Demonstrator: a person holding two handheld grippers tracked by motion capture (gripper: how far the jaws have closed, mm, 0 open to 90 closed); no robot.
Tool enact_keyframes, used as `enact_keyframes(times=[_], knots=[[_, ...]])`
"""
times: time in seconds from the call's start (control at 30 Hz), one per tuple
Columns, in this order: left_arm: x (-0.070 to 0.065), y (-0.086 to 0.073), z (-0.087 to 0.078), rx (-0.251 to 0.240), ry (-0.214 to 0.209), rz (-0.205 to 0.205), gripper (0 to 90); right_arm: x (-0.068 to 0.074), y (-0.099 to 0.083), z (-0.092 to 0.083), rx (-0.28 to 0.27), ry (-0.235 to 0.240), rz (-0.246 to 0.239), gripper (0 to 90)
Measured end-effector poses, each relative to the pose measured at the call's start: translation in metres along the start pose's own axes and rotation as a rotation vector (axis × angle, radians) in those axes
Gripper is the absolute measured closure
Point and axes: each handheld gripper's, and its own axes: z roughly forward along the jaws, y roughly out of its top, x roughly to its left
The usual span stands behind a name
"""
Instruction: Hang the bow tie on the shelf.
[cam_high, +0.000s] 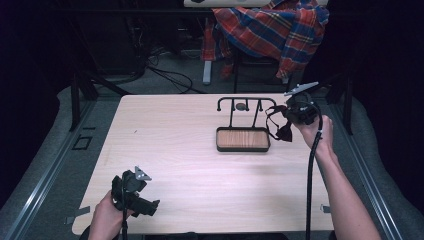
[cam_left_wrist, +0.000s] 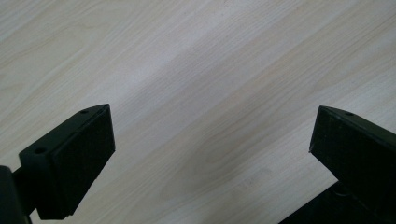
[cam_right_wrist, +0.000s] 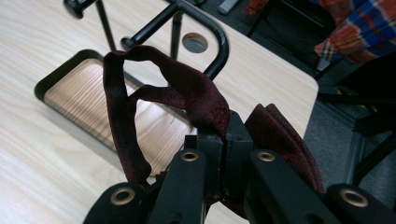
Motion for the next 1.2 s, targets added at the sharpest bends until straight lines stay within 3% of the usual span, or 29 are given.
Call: enact_keyframes(times=[0.4, 0.73, 1.2], knots=[[0.000, 0.000, 0.000, 0.001, 0.000, 0.000, 0.1, -0.014, 0.013, 0.010, -0.005, -0.028, 0.044, 88.4], [0.000, 0.000, 0.000, 0.003, -0.001, 0.001, 0.1, -0.023, 0.008, 0.034, 0.002, -0.027, 0.135, 88.3], [-0.001, 0.000, 0.000, 0.005, 0.001, 0.003, 0.1, -0.022, -0.014, 0.067, 0.078, 0.037, 0.194, 87.3]])
